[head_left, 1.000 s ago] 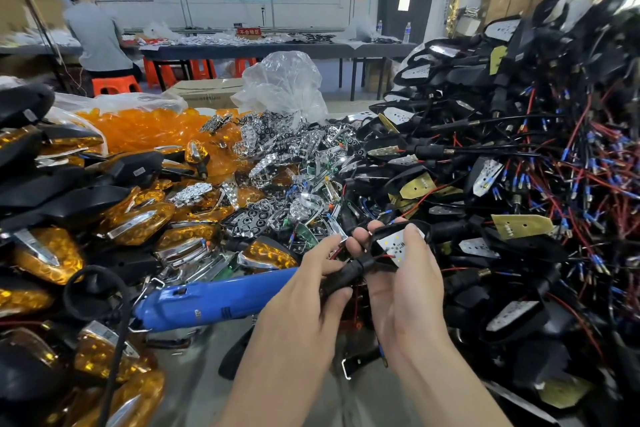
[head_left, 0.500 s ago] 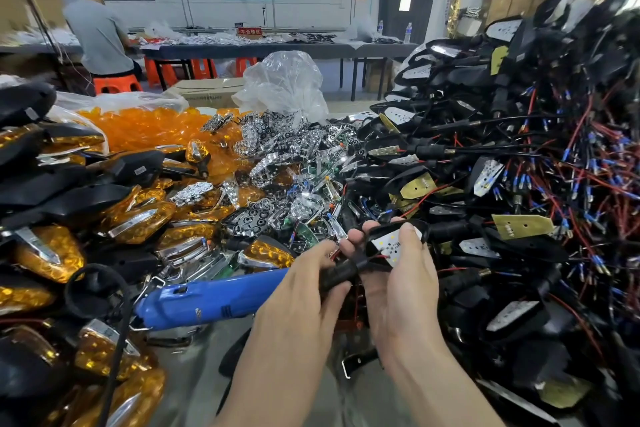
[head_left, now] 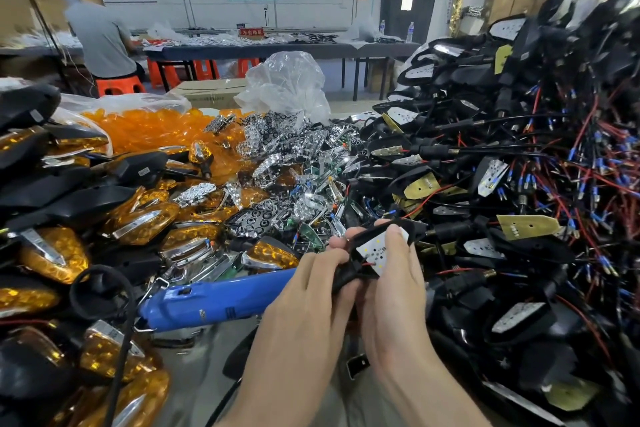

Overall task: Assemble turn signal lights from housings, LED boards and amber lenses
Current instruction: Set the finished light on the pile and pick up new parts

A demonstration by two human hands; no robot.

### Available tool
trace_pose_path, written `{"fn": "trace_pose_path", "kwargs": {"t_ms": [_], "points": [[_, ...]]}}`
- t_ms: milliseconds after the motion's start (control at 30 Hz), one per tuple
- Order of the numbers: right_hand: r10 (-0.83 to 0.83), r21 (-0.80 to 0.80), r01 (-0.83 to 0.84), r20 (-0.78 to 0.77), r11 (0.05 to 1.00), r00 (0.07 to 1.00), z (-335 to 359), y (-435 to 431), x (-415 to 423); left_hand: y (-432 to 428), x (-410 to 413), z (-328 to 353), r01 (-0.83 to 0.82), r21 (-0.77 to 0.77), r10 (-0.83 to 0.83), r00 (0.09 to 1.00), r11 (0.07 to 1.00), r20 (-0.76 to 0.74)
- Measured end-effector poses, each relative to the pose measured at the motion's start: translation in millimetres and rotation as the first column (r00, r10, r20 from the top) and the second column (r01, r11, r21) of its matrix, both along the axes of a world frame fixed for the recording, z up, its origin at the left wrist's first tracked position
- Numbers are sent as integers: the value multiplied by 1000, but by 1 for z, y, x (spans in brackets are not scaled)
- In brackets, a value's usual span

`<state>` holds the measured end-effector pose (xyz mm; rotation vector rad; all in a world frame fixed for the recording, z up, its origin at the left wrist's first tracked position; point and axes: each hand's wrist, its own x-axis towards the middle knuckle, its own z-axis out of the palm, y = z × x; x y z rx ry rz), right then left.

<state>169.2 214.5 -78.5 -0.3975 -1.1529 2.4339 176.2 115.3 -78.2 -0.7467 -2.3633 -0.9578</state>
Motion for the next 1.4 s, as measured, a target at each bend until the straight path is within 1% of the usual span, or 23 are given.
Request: {"fn": "trace_pose_path", "kwargs": {"t_ms": [67,167,200,267,300,367,500,600,667,767,833,900,1000,1100,1200,1267,1300,1333,1400], "points": [[23,-14,-23,10,1000,1000,0,0,0,-2,1,2,19,-54,-19,1000,998,-4],[62,-52,-59,56,997,997,-3,1,-3,-3,3,6,53,-161,-45,998,986,52],[83,-67,-79,64,995,994,-3,1,-2,-2,4,6,76,-166,-63,995,983,80],[130,-116,-123,55,986,990,-4,1,-3,-4,3,2,63,-136,-51,994,989,93],[154,-139,-146,45,979,987,-5,1,-3,-5,3,2,56,-151,-44,996,987,81],[199,-175,-191,31,966,980,-3,3,-2,-5,4,11,42,-236,-16,993,971,114],[232,-190,-225,15,956,973,0,6,-2,-3,2,7,-47,-277,33,998,960,-56],[234,-167,-227,24,960,972,-1,5,-4,-4,1,5,-96,-302,69,993,949,-99],[213,-129,-207,33,970,976,-4,4,-6,-4,0,5,-97,-314,63,991,944,-117],[154,4,-154,19,988,988,-9,1,-6,-3,0,6,-74,-334,51,996,940,-78],[128,53,-128,6,990,992,-10,0,-5,-3,2,8,-61,-346,48,998,936,-47],[94,68,-92,-24,993,995,-11,0,-6,-3,2,8,-57,-350,48,998,935,-35],[58,72,-56,-24,996,998,-9,2,-7,-4,5,7,-22,-328,28,1000,945,12],[21,61,-22,19,998,1000,-7,5,-7,-11,8,13,18,-223,-8,999,975,46],[-25,8,25,4,1000,1000,-1,8,-7,-33,2,33,-37,-60,40,998,998,52],[-32,-31,32,-13,999,999,2,8,-7,-57,-13,49,-94,13,91,986,995,139],[-27,-44,26,-18,999,999,3,8,-7,-70,-24,56,-134,17,128,971,991,201],[-22,-52,21,-19,998,1000,4,7,-7,-83,-35,63,-173,-18,171,949,985,263],[-20,-64,19,-20,998,1000,5,7,-5,-104,-52,67,-224,-158,265,906,962,330]]}}
